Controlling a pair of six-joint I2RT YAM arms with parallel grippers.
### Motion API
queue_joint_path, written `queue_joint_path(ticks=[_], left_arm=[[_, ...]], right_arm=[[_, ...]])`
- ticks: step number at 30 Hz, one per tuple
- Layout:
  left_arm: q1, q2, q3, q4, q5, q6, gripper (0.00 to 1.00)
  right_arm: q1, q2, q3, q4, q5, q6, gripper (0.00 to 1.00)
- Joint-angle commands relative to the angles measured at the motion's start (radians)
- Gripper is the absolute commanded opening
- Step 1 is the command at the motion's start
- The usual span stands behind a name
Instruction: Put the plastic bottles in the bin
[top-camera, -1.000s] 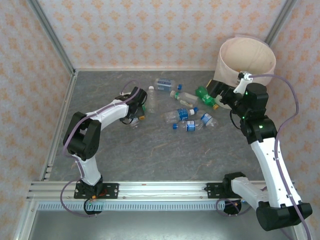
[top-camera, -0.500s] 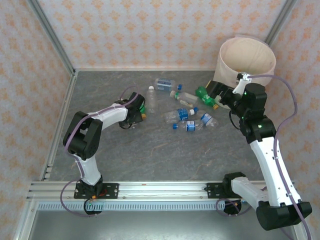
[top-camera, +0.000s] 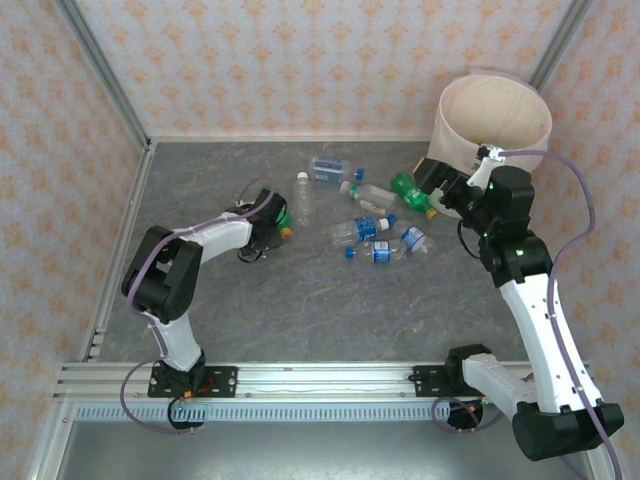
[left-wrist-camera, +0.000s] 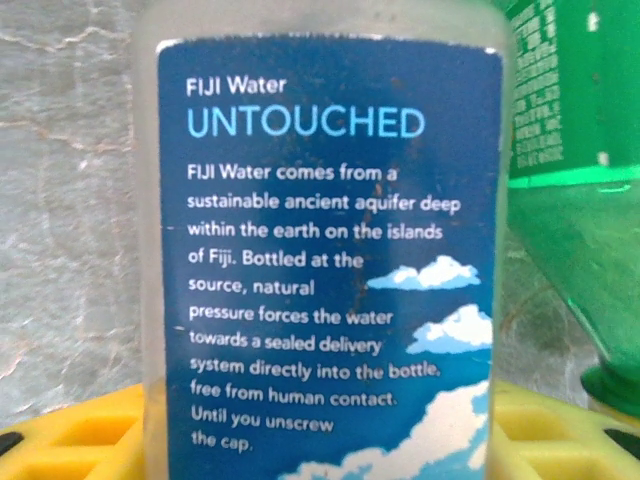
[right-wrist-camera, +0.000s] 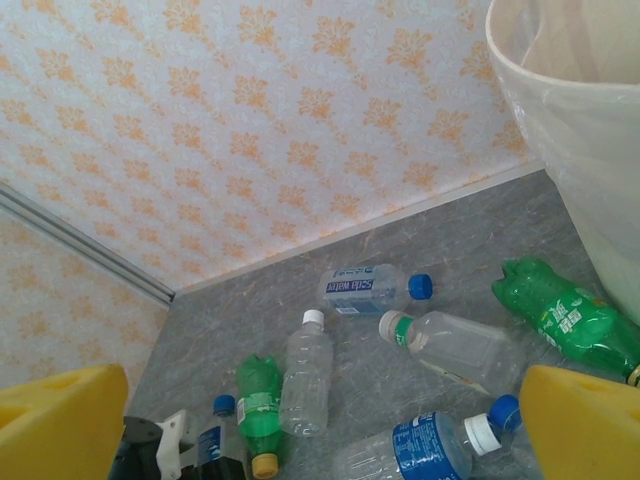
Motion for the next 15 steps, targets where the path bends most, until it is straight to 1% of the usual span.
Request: queue_joint_path(ticks=[1, 6, 11, 15], left_arm=[[0.004, -0.117, -0.034, 0.032, -0.006, 0.005, 0.57], [-0.028, -0.275, -0.093, 0.072, -0.014, 0.02, 0.57], [-0.127, -0.396, -0.118, 0.12, -0.079, 0.086, 0.57], [-0.211, -0.476, -0.148, 0.204, -0.116, 0.168, 0.57]], right_arm=[[0.003, -0.001, -0.007, 0.064, -0.017, 0.018, 1.0], [0.004, 0.008, -0.019, 0.109, -0.089, 0.027, 1.0], [0.003, 0.027, -0.009, 0.135, -0.155, 0.05, 0.97], [0.003, 0.042, -0.01, 0.155, -0.228, 0.077, 0.92]])
